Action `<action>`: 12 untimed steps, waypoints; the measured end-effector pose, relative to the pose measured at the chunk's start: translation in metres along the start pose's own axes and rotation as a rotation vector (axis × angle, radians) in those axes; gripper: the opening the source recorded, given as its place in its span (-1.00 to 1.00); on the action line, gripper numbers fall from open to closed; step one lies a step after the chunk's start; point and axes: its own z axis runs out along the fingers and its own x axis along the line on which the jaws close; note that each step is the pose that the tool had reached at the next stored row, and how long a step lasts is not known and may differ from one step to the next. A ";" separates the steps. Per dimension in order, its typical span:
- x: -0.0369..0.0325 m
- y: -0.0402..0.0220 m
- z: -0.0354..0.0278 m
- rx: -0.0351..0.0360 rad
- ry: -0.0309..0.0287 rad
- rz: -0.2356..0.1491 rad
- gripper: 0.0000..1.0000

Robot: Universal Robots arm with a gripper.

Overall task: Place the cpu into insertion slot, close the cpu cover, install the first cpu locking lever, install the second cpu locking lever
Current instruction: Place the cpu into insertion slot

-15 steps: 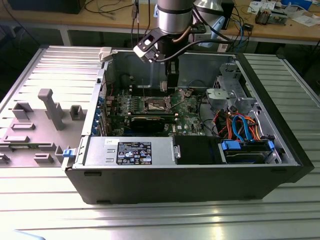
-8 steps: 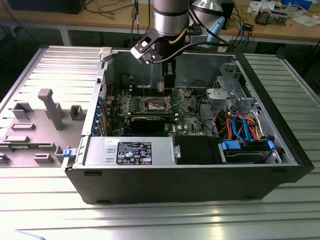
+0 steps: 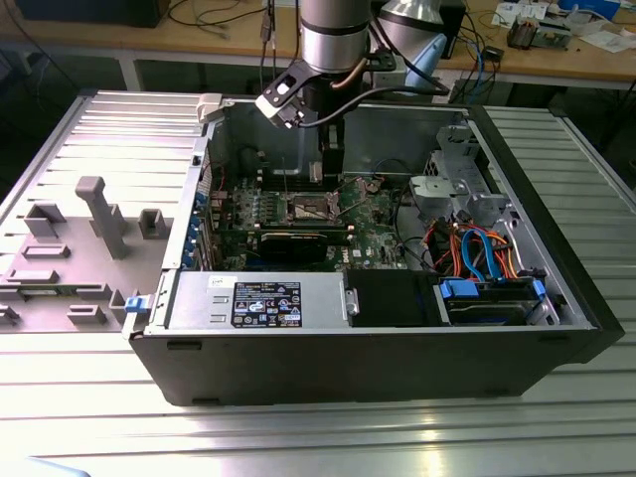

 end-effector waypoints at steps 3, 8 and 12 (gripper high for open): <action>0.0002 -0.0007 0.0040 0.0002 0.0010 -0.010 0.08; 0.0008 -0.0047 0.0119 0.0008 0.0032 -0.037 0.08; 0.0031 -0.0076 0.0169 0.0009 0.0035 -0.040 0.08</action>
